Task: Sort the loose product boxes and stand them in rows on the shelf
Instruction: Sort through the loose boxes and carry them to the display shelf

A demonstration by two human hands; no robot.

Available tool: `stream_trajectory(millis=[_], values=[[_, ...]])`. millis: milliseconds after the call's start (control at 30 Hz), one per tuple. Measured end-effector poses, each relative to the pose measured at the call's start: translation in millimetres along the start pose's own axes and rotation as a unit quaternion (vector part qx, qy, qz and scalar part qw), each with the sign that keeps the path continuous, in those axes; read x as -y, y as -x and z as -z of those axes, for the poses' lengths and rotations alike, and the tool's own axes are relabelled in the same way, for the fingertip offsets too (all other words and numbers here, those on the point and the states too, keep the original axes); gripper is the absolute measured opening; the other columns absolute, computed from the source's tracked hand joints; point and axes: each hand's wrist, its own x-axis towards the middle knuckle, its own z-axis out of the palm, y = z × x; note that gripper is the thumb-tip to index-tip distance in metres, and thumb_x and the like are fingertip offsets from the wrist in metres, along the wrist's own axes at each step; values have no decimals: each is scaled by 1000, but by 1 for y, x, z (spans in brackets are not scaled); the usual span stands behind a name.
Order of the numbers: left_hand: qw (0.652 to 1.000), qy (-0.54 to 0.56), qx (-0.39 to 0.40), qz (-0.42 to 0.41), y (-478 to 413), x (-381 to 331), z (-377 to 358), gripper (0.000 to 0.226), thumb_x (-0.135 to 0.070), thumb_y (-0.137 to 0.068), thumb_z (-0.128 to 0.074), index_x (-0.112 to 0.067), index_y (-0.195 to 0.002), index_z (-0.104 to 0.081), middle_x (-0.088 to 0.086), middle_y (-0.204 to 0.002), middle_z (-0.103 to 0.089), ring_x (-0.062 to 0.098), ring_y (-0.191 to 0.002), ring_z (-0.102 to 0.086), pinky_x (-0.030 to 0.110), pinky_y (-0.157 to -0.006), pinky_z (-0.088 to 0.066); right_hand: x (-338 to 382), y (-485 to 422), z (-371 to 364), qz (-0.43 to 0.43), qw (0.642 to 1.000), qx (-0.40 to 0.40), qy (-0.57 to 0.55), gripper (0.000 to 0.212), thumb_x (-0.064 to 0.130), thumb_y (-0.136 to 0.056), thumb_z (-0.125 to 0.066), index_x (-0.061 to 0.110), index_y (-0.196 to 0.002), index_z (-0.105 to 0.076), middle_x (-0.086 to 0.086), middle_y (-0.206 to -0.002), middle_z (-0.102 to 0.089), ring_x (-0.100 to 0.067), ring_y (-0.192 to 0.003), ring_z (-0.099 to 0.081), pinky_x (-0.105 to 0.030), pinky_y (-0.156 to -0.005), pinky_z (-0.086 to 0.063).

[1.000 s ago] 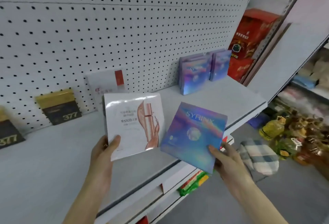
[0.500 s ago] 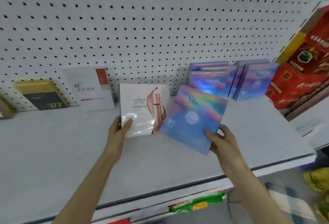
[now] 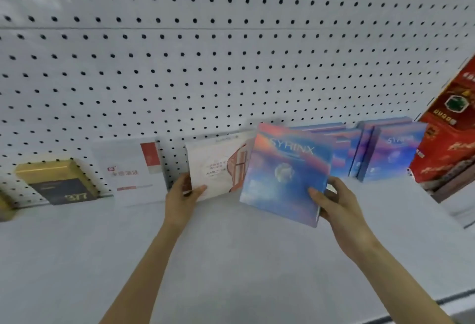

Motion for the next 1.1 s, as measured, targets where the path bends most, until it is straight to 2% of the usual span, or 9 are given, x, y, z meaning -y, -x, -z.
stream_trajectory(millis=[67,167,200,267,333,433,567,933,1100], values=[[1000,-10,3,-4,-9,2,1,32,-11,-85,-70,-13,-115,-59,1,-102,-65,16,-92,-60,10,-71,-43,1,-6,-2,11,1000,5,-6,22,15,-85,-68,15,-105,-60,-5,-94,-75,-22,-85,-69,-42,-74,-54],[1000,-16,19,-2,-17,7,6,31,-11,-85,-69,-12,-115,-61,-3,-101,-65,12,-91,-61,5,-71,-43,0,-11,-5,16,1000,14,-2,58,47,-60,-83,19,-105,-62,-5,-98,-75,-20,-84,-71,-36,-69,-57],[1000,-13,23,-1,-18,8,7,28,-10,-85,-69,-15,-112,-61,-7,-99,-66,9,-89,-61,2,-69,-43,-2,-14,-5,17,1000,13,-3,52,45,-65,-81,19,-105,-62,-6,-98,-74,-19,-83,-71,-33,-66,-58],[1000,-1,27,2,-19,10,7,25,-10,-85,-69,-21,-106,-61,-15,-95,-65,-2,-85,-60,1,-69,-45,-3,-19,-6,15,1000,15,-17,22,21,-85,-67,18,-106,-62,-8,-100,-74,-21,-84,-71,-28,-63,-58],[999,13,27,10,-20,14,7,21,-11,-86,-68,-21,-103,-63,-16,-95,-66,-10,-83,-61,6,-75,-48,-5,-21,-8,14,1000,15,-19,19,19,-86,-66,19,-104,-64,-8,-102,-74,-21,-85,-71,-27,-63,-57],[999,40,30,8,-20,23,5,21,-10,-87,-66,-22,-104,-65,-18,-97,-69,-13,-84,-62,7,-76,-47,-6,-20,-14,26,999,13,-16,63,53,-52,-84,21,-103,-65,-7,-101,-74,-19,-85,-71,-27,-63,-57],[998,44,52,6,-19,26,6,25,-12,-89,-65,-24,-111,-63,-28,-92,-70,-9,-89,-64,8,-77,-47,-11,-21,-18,21,999,-15,-34,97,67,-27,-87,18,-107,-64,-5,-101,-74,-18,-87,-72,-24,-62,-57],[996,57,70,-16,-19,25,8,35,-10,-90,-62,-5,-124,-60,-7,-109,-69,-5,-96,-64,9,-78,-47,-5,-23,-20,25,999,-17,-36,101,68,-26,-87,17,-110,-64,-3,-105,-74,-18,-88,-72,-25,-62,-58],[996,40,76,-15,-13,22,9,37,-13,-91,-61,-8,-128,-58,-11,-110,-67,-6,-97,-63,10,-79,-48,-4,-19,-17,40,998,-12,-39,92,63,-33,-88,17,-109,-63,1,-101,-75,-13,-86,-71,-23,-63,-58]])
